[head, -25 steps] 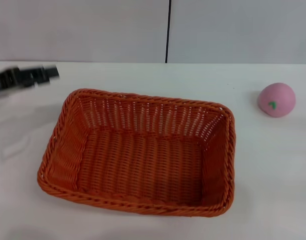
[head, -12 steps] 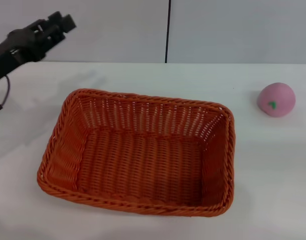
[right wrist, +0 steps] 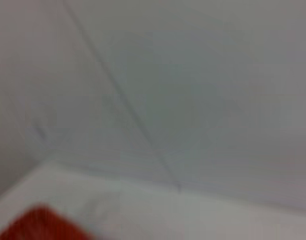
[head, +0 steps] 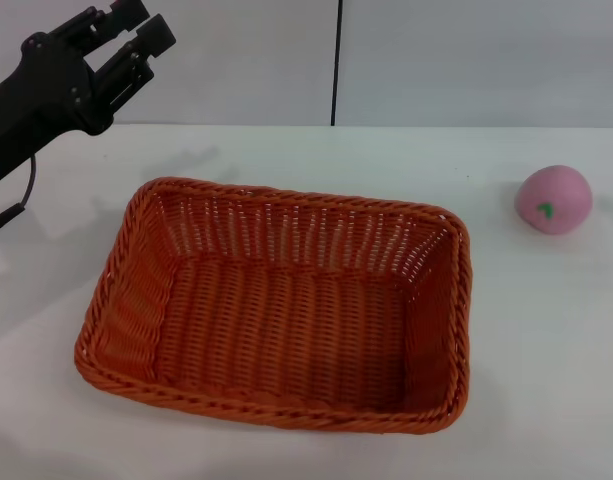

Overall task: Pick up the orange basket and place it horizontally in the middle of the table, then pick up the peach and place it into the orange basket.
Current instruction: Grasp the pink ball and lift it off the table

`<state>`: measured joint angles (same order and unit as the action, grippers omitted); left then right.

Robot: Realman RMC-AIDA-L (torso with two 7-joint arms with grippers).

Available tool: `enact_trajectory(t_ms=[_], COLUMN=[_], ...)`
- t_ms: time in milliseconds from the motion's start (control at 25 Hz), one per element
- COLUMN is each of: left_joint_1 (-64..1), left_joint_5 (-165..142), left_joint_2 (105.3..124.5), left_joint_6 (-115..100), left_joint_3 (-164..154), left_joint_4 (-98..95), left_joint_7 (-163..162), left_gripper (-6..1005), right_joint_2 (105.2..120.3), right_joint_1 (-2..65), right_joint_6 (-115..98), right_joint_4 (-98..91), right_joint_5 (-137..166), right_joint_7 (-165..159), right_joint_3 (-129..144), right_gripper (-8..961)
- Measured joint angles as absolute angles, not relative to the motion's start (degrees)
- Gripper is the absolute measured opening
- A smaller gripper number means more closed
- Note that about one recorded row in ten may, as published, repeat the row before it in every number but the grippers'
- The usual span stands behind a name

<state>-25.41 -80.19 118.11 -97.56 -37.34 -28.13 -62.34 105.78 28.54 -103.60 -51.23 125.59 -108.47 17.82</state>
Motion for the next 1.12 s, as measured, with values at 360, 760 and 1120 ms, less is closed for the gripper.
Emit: enact_trajectory(t_ms=[360,760,1120], left_joint_1=[-25.18,-25.61,-25.79], left_joint_5=[-80.32,-80.3,-80.21], left_joint_2=[118.19,118.28,118.32], left_joint_6=[-98.92,-98.9,-98.75], left_joint_3=[-37.44,-37.44,-37.44], left_joint_4=[-27.38,-24.11,-23.02], left_joint_7=[-61.62,-61.62,-61.59], left_gripper=[434,429,425], right_joint_2=[104.87,106.99,108.3], right_joint_1=[34.07,37.63,39.02], right_joint_6=[-96.95,-85.47,-78.77], right_joint_4=[-50.1,-45.27,-42.72], right_joint_5=[135.23,141.03,141.62], right_joint_7=[-113.02,-113.77,-113.54], right_joint_3=[28.29,35.35,40.58], right_gripper=[684,685,685])
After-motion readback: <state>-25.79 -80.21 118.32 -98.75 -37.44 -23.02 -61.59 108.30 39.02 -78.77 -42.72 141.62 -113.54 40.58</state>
